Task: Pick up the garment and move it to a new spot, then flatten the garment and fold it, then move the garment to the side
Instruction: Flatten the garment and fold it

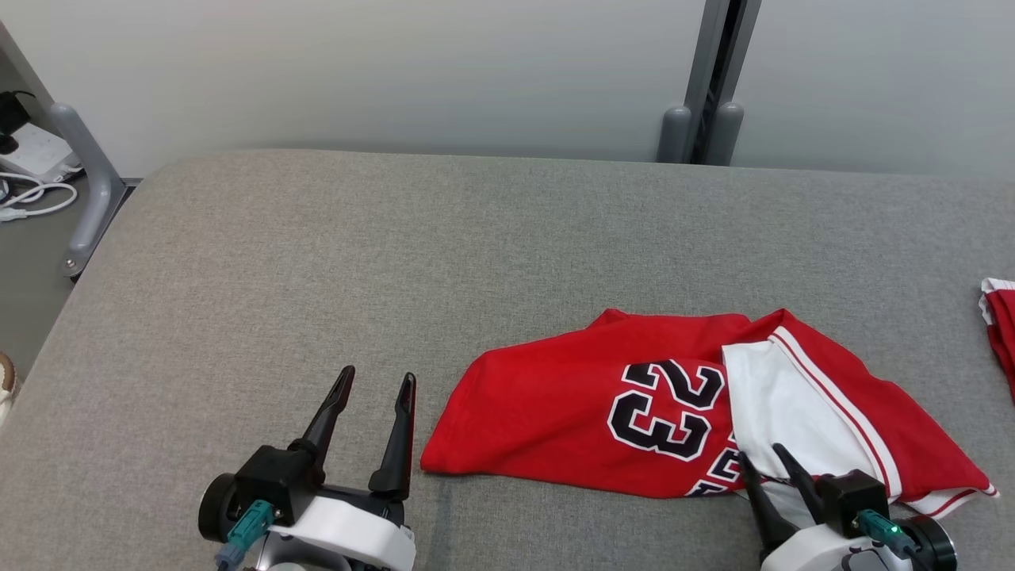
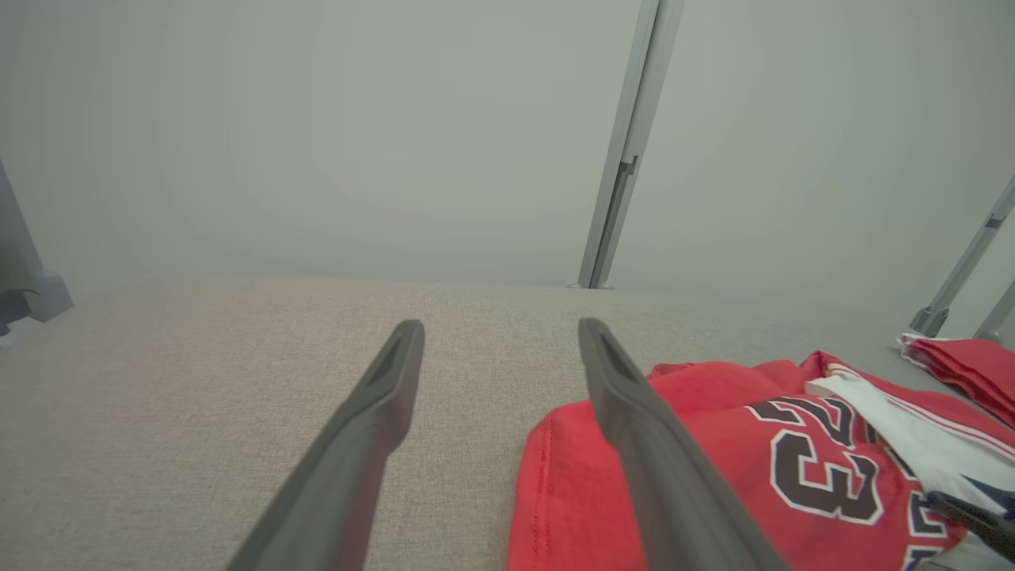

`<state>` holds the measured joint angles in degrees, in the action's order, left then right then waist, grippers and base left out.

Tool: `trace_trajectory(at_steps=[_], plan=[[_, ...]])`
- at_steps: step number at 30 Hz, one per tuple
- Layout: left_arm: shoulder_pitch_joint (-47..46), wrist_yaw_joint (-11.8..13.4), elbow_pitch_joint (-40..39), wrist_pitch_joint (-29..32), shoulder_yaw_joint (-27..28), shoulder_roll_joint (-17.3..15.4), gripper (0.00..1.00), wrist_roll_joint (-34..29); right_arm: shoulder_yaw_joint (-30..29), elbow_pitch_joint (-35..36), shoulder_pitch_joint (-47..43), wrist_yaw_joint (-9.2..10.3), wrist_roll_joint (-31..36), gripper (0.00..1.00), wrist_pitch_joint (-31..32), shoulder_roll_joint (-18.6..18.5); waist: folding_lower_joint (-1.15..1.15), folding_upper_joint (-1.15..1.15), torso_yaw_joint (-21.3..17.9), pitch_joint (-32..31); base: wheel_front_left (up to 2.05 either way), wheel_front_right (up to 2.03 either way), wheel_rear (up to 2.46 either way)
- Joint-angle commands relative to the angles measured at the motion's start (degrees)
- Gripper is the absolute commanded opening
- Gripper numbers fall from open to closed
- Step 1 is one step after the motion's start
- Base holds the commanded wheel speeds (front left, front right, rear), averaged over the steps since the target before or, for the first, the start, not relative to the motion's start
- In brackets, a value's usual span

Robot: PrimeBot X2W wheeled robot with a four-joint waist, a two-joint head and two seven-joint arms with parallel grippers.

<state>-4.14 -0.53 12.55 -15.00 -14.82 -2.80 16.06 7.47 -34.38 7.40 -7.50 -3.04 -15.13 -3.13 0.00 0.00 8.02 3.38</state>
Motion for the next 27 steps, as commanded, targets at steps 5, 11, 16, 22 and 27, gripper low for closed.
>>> trace_trajectory(at_steps=[5,11,16,22,27], plan=[[-0.65,-0.07,0.13,-0.22,0.14,-0.23,1.0,-0.04,-0.63,0.96,0.43,0.01,0.05,0.0,0.01,-0.05,0.0,0.0,-0.33,-0.52,0.0,0.0,0.0],[0.29,0.3,0.32,-0.22,-0.36,-0.24,1.0,0.6,-0.89,3.39,-0.74,0.01,-0.36,0.0,0.01,-0.02,0.0,0.0,-0.93,-2.31,0.0,0.0,0.0],[1.02,0.58,0.35,-0.22,-0.63,-0.23,1.0,1.06,-0.2,7.47,-0.68,0.01,-1.45,0.0,0.01,-0.34,0.0,0.0,-1.32,-3.9,0.0,0.0,0.0],[1.34,0.8,0.14,-0.23,-1.18,-0.24,1.0,1.6,5.68,12.99,2.7,0.0,-4.62,0.0,0.01,-2.32,0.0,0.0,-1.42,-5.0,0.0,0.0,0.0],[1.89,0.89,0.13,-0.22,-1.6,-0.23,1.0,1.62,11.03,18.26,8.57,0.0,-10.89,0.0,2.9,-4.19,0.0,0.0,-1.06,-5.57,0.0,0.0,0.0]])
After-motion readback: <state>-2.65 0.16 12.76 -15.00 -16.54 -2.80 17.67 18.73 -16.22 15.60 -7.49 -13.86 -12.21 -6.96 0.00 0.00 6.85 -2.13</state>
